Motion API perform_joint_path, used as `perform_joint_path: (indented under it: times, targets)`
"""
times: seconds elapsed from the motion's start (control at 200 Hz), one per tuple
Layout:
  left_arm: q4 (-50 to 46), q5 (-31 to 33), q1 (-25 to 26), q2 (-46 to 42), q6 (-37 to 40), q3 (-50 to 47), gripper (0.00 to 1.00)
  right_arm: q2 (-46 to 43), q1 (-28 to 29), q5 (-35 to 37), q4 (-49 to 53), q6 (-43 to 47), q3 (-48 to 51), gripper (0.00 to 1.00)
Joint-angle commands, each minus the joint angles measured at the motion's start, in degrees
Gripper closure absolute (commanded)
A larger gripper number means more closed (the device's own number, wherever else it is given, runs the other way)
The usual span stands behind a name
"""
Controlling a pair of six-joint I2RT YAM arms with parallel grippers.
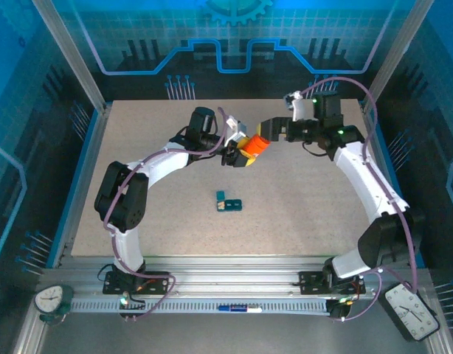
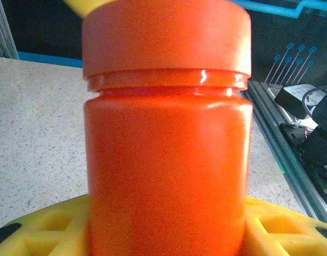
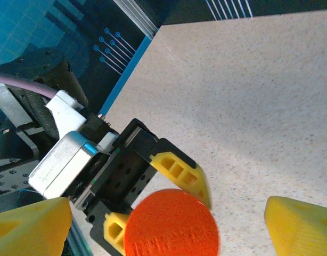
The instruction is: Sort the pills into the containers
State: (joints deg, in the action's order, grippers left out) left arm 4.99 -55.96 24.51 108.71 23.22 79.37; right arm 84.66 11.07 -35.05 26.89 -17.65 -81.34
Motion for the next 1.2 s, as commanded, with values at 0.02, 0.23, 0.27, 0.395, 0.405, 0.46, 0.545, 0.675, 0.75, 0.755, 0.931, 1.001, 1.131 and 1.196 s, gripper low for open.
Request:
perform_joint_path:
  times: [0.02, 0.23, 0.27, 0.395, 0.405, 0.46, 0.545, 0.675, 0.75, 0.755, 0.931, 1.001, 1.131, 1.196]
  targets:
    - [-1.3, -2.5, 0.1, -0.8, 2.9, 2.5, 1.0, -1.6, -2.7, -3.8, 8.4, 14.4, -2.7, 0.07]
    - [-2.9, -3.0, 0.1, -0.6, 3.3, 3.5, 1.0, 0.6, -3.4, -7.4, 12.5, 21.7, -4.4, 0.09]
    - [-3.0, -3.1, 0.2, -0.6, 3.3, 3.5, 1.0, 1.6, -3.2, -8.2, 13.6, 22.4, -5.1, 0.09]
    - [-3.4, -3.1, 0.1, -0.6, 3.5, 3.7, 1.0, 2.9, -2.1, -7.4, 15.1, 23.5, -6.0, 0.09]
    - [-3.4, -3.1, 0.1, -0.6, 3.5, 3.7, 1.0, 2.8, -2.1, -7.3, 15.1, 23.5, -6.0, 0.09]
    - [-3.5, -3.2, 0.1, -0.6, 3.5, 3.7, 1.0, 3.0, -1.8, -7.5, 14.7, 23.3, -6.0, 0.09]
    - [-3.6, -3.2, 0.1, -0.6, 3.5, 3.9, 1.0, 3.4, -1.3, -7.4, 14.3, 23.0, -6.3, 0.09]
    - [-3.7, -3.2, 0.2, -0.6, 3.5, 3.9, 1.0, 4.3, -0.5, -7.2, 14.0, 22.6, -6.6, 0.1]
    - [-3.8, -3.2, 0.2, -0.6, 3.5, 3.9, 1.0, 4.7, -0.2, -7.1, 13.6, 22.3, -6.6, 0.11]
    - [-3.8, -3.1, 0.1, -0.6, 3.5, 3.9, 1.0, 4.8, -0.3, -7.1, 13.6, 22.3, -6.6, 0.11]
    - [-3.9, -3.2, 0.1, -0.6, 3.6, 3.9, 1.0, 5.8, 0.3, -7.2, 12.7, 21.6, -7.1, 0.14]
    - [-4.1, -3.1, 0.1, -0.5, 3.6, 4.0, 1.0, 6.0, 0.4, -7.1, 12.2, 21.1, -7.0, 0.16]
    - [-4.3, -3.1, 0.1, -0.4, 3.8, 4.0, 1.0, 6.5, 0.4, -7.7, 11.4, 20.5, -6.9, 0.23]
    - [-4.3, -3.1, 0.1, -0.3, 3.8, 4.1, 1.0, 6.7, 0.4, -8.3, 11.1, 20.2, -6.7, 0.26]
